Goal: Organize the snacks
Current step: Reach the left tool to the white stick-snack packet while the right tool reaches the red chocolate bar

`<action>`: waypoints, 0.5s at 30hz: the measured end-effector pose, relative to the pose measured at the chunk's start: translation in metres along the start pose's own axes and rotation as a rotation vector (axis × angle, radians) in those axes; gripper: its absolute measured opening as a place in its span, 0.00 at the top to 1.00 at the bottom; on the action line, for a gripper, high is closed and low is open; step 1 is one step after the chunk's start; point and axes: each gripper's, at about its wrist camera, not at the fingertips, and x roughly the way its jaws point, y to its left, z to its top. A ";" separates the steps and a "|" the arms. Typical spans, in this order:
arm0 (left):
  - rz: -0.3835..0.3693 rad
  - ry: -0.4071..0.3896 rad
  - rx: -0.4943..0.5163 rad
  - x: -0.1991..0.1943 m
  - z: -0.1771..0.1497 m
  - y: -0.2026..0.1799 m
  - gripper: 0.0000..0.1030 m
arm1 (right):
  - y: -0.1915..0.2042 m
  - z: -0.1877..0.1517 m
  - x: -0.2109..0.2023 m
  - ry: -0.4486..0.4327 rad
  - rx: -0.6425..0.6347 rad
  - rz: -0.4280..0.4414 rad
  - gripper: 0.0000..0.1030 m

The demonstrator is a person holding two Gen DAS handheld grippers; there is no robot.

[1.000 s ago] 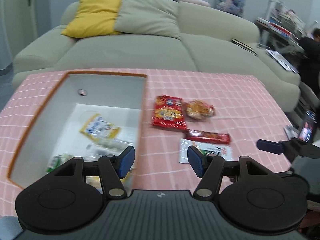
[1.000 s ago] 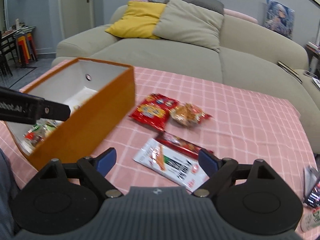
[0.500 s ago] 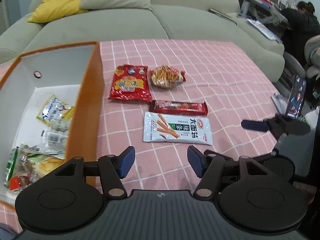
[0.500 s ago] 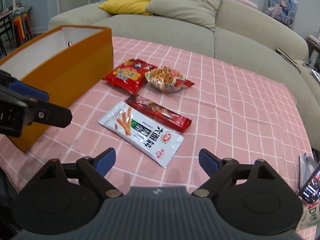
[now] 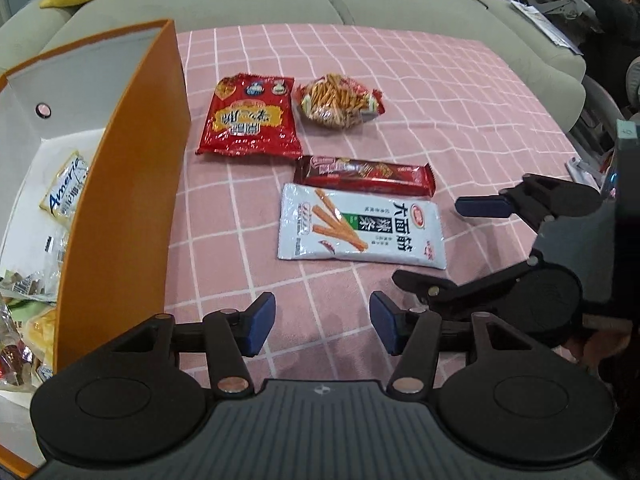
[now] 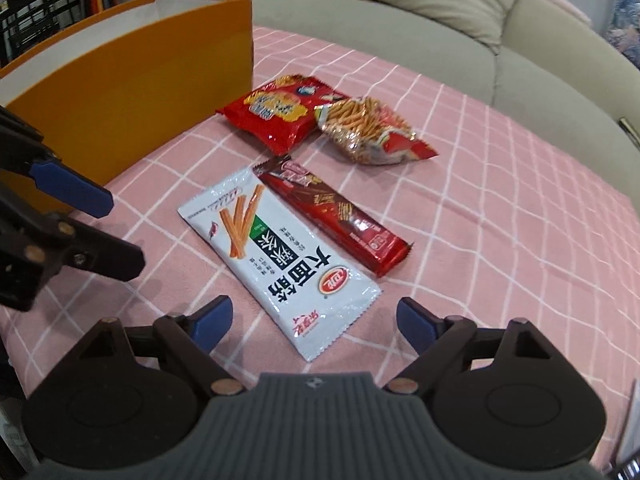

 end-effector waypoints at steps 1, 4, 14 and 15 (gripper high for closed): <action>0.001 0.006 -0.003 0.001 0.000 0.001 0.38 | -0.001 0.000 0.003 0.004 0.005 0.012 0.21; 0.006 0.017 -0.005 0.004 0.000 0.002 0.38 | -0.001 -0.001 0.008 0.008 0.023 0.040 0.27; 0.013 0.020 -0.032 0.005 -0.005 0.005 0.42 | 0.034 -0.006 -0.009 0.004 0.083 0.083 0.64; 0.013 0.018 -0.034 0.004 -0.005 0.005 0.42 | 0.038 -0.007 -0.011 0.003 0.083 0.094 0.65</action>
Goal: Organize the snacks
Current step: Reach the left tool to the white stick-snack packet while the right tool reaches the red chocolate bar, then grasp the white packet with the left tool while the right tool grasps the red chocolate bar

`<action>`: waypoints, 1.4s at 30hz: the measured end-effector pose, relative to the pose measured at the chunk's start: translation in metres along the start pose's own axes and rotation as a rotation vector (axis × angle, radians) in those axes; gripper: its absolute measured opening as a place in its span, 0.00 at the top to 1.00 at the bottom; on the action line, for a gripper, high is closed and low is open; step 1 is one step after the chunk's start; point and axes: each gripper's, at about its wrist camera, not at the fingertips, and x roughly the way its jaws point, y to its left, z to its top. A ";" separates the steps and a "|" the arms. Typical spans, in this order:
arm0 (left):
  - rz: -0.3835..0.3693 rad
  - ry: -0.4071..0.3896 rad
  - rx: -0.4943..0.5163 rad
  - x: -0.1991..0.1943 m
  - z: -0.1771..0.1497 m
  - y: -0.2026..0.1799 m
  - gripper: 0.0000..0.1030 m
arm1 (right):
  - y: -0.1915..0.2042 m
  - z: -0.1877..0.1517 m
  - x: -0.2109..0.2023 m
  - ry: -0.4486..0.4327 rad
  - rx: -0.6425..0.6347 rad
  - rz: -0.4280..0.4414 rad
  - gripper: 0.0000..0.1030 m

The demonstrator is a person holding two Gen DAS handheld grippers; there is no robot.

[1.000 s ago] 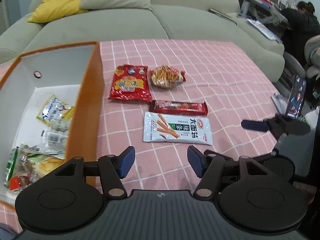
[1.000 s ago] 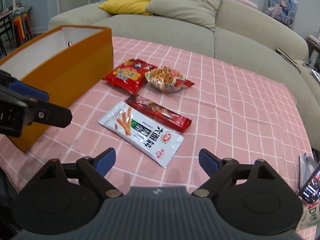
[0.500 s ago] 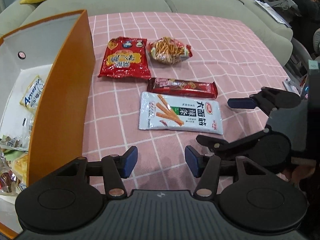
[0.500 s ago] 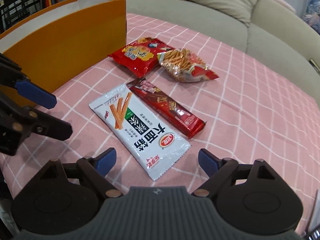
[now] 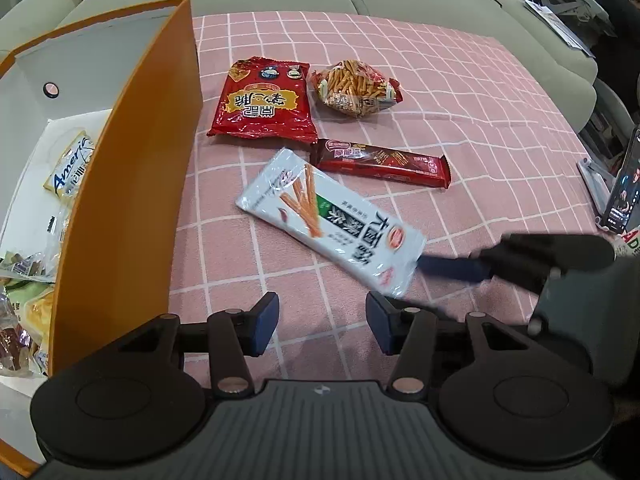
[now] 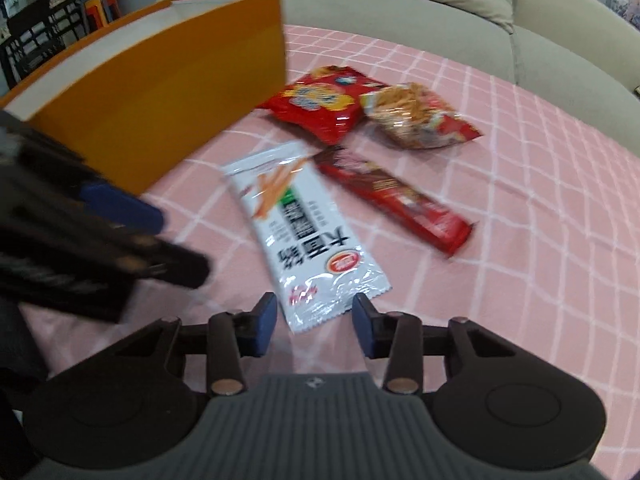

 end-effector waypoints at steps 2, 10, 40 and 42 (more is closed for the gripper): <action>0.001 -0.006 -0.007 0.000 0.000 0.000 0.42 | 0.005 -0.001 -0.003 -0.001 -0.007 0.009 0.65; -0.023 -0.031 -0.109 0.000 0.009 0.002 0.31 | -0.021 0.007 -0.024 -0.063 -0.020 -0.047 0.59; 0.169 0.103 -0.380 0.071 0.071 -0.023 0.13 | -0.060 0.039 0.026 -0.042 -0.075 -0.063 0.69; 0.189 0.099 -0.315 0.070 0.068 -0.028 0.18 | -0.056 0.037 0.024 -0.032 -0.055 -0.074 0.72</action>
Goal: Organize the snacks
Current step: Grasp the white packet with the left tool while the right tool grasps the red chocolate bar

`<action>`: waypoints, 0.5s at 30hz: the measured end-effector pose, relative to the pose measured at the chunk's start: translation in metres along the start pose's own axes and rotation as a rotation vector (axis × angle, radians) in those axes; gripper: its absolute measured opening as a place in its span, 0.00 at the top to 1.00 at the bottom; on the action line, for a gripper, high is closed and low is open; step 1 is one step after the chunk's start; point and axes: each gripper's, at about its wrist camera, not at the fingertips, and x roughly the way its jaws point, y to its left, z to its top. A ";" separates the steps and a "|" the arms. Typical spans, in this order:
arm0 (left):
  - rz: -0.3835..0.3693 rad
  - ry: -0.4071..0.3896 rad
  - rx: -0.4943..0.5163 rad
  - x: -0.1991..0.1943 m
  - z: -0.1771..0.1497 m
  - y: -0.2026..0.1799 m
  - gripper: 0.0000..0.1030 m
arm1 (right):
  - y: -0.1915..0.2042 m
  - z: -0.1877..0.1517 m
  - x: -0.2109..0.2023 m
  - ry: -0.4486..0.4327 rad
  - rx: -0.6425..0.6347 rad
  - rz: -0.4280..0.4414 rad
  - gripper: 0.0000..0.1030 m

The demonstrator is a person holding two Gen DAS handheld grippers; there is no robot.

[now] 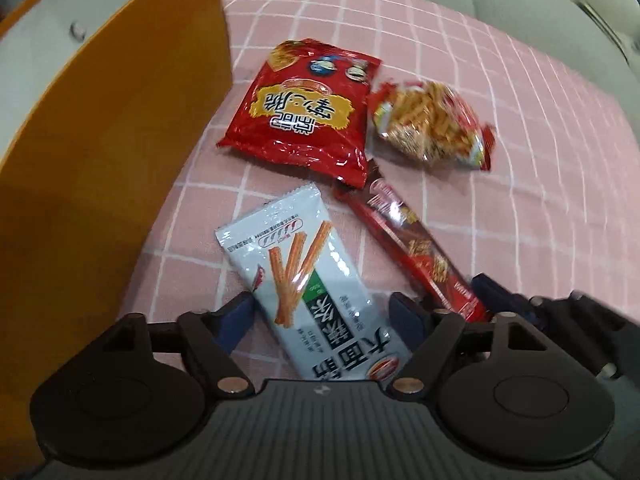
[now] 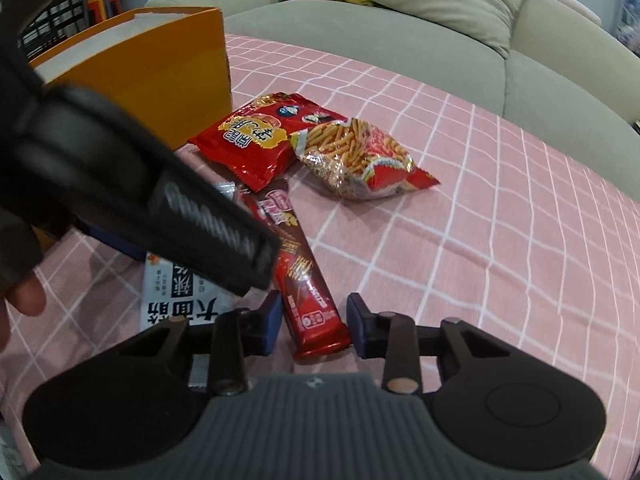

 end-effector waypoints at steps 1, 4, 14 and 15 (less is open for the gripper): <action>-0.009 -0.009 0.019 -0.001 -0.004 0.001 0.21 | 0.002 -0.001 -0.001 0.007 0.011 -0.006 0.73; -0.032 -0.008 0.084 -0.004 -0.009 0.006 0.30 | 0.009 -0.005 -0.006 0.028 0.040 -0.031 0.75; -0.095 0.067 0.332 -0.011 -0.032 0.022 0.32 | 0.032 -0.027 -0.027 0.083 0.146 -0.055 0.80; -0.103 0.068 0.333 -0.011 -0.033 0.025 0.32 | 0.035 -0.029 -0.029 0.083 0.148 -0.047 0.79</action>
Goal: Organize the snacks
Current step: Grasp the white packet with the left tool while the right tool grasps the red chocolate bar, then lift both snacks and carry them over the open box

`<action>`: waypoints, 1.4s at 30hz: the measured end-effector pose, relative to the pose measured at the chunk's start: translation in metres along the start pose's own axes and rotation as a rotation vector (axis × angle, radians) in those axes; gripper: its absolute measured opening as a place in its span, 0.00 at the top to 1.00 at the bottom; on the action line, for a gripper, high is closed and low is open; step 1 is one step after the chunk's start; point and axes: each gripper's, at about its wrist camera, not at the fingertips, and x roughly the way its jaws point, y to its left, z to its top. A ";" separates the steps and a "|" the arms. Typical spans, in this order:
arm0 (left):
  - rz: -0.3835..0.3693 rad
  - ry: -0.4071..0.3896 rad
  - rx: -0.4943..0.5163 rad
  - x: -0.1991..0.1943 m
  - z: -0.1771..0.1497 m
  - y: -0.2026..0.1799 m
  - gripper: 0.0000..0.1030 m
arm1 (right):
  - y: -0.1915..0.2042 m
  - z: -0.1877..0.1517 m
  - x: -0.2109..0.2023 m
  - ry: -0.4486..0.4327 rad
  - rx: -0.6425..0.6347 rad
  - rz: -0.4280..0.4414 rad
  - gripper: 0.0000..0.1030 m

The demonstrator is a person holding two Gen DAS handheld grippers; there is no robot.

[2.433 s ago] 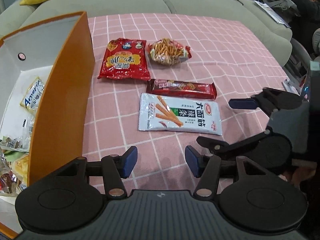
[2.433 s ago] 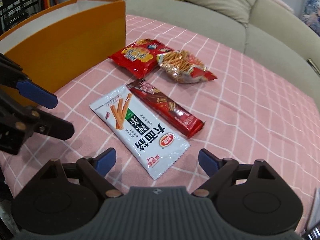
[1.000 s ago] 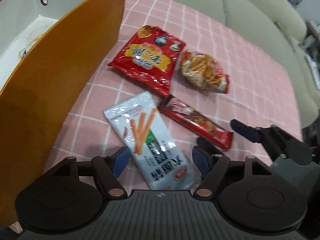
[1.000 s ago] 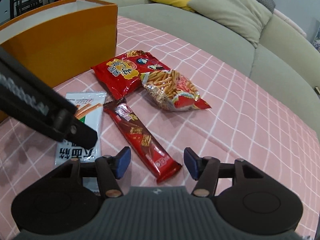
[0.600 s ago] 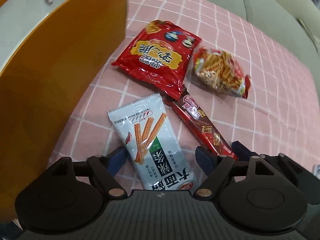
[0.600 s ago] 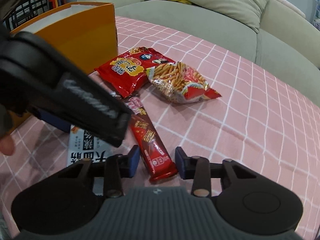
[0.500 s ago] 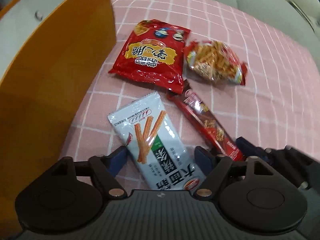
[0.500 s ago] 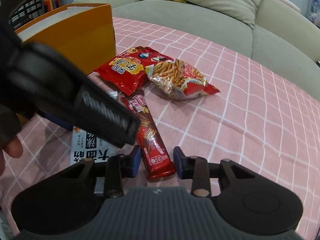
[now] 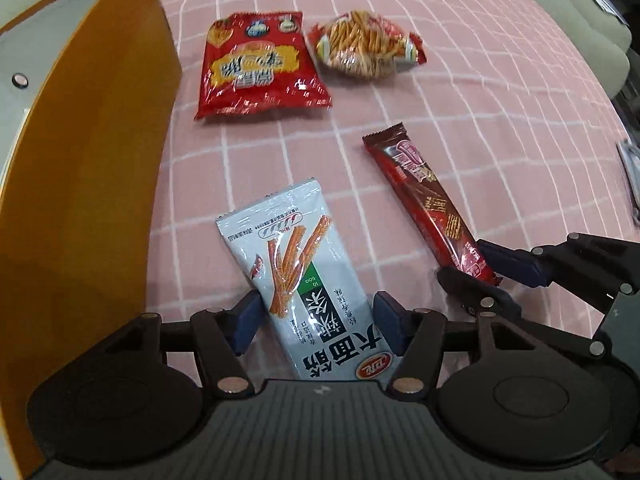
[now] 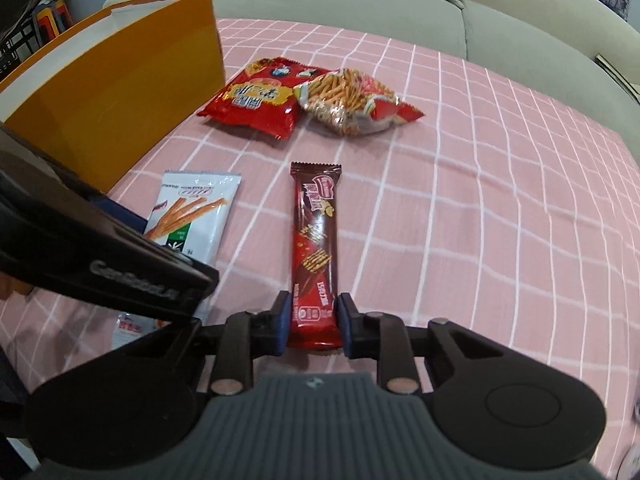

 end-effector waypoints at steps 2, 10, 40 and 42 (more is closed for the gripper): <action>-0.014 -0.008 -0.017 -0.001 -0.003 0.005 0.29 | 0.004 -0.003 -0.002 -0.008 -0.009 0.007 0.78; 0.007 -0.027 -0.212 0.002 0.001 0.012 0.16 | 0.006 0.007 0.002 -0.062 -0.099 0.018 0.62; -0.005 -0.127 -0.164 -0.025 -0.020 0.002 0.46 | 0.009 0.007 -0.007 -0.053 -0.030 0.042 0.81; -0.006 -0.142 -0.148 -0.033 -0.023 0.002 0.46 | 0.009 0.006 -0.014 -0.063 0.000 0.048 0.81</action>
